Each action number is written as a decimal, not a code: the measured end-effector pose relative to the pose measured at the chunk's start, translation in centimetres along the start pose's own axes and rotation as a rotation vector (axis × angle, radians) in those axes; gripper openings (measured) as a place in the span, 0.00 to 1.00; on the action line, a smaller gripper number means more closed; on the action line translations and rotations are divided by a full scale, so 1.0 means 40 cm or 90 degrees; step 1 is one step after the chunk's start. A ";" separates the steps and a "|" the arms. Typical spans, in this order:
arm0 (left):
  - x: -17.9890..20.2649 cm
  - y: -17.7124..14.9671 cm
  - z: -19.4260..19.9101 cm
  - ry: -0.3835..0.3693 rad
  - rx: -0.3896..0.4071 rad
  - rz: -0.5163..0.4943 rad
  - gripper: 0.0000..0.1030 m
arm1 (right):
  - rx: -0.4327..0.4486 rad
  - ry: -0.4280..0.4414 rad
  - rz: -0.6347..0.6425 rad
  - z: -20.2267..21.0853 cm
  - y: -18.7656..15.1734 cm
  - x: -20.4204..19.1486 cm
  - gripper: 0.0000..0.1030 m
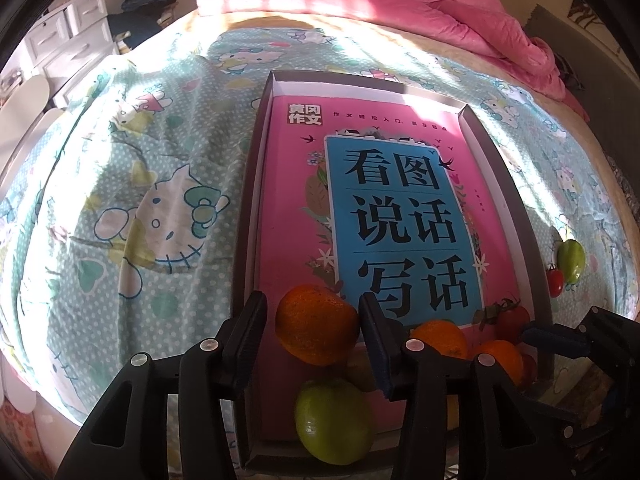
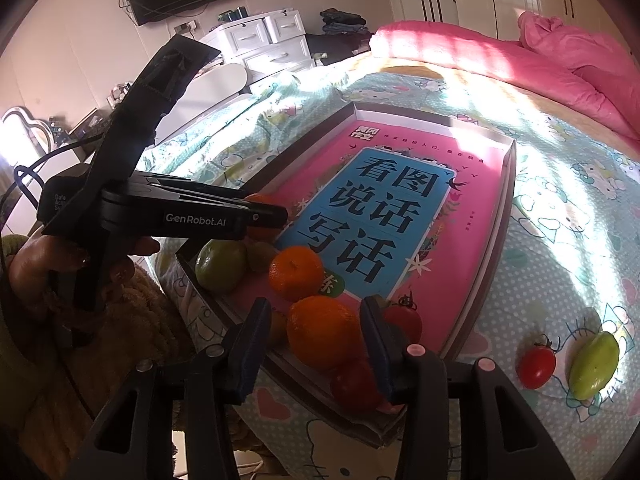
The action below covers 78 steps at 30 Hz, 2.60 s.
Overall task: Organize fruits
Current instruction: 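Lower the orange onto the book and open the left tool while the right tool releases its orange, then move both open tools back to the green apple and red tomato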
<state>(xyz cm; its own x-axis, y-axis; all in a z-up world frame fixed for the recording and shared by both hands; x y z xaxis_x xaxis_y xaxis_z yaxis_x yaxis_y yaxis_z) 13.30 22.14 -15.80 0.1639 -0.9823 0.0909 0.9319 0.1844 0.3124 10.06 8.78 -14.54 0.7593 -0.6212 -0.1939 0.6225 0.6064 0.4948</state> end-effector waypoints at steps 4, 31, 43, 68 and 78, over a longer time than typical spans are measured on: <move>0.000 0.001 0.002 0.000 0.001 0.002 0.59 | 0.002 -0.001 0.000 0.002 0.000 0.000 0.46; 0.020 0.027 0.066 -0.020 0.058 0.003 0.74 | 0.023 -0.008 -0.009 0.022 0.012 0.009 0.60; 0.029 0.036 0.103 -0.035 0.082 0.011 0.74 | 0.047 -0.020 -0.017 0.052 0.022 0.022 0.66; 0.205 0.035 0.207 -0.084 0.110 -0.043 0.75 | 0.140 -0.056 -0.069 0.207 0.020 0.108 0.82; 0.269 0.027 0.234 -0.084 0.115 -0.070 0.75 | 0.172 -0.064 -0.104 0.276 0.009 0.160 0.86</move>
<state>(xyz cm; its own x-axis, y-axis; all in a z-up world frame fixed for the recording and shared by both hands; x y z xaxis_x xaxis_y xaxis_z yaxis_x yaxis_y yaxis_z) 13.03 12.08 -5.65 0.0097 -0.9860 0.1664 0.8668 0.0912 0.4902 13.05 -0.46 -6.26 0.6226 -0.7535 -0.2113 0.6517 0.3498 0.6730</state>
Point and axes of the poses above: each gripper's, at about its wrist camera, not at the fingertips, and z roughly against the way its jaws point, x to its right, y to its top, the point moved 10 cm from there along -z, roughly the way its jaws point, and after that the axes turned 10 degrees about -x, right-handed, at the moved point
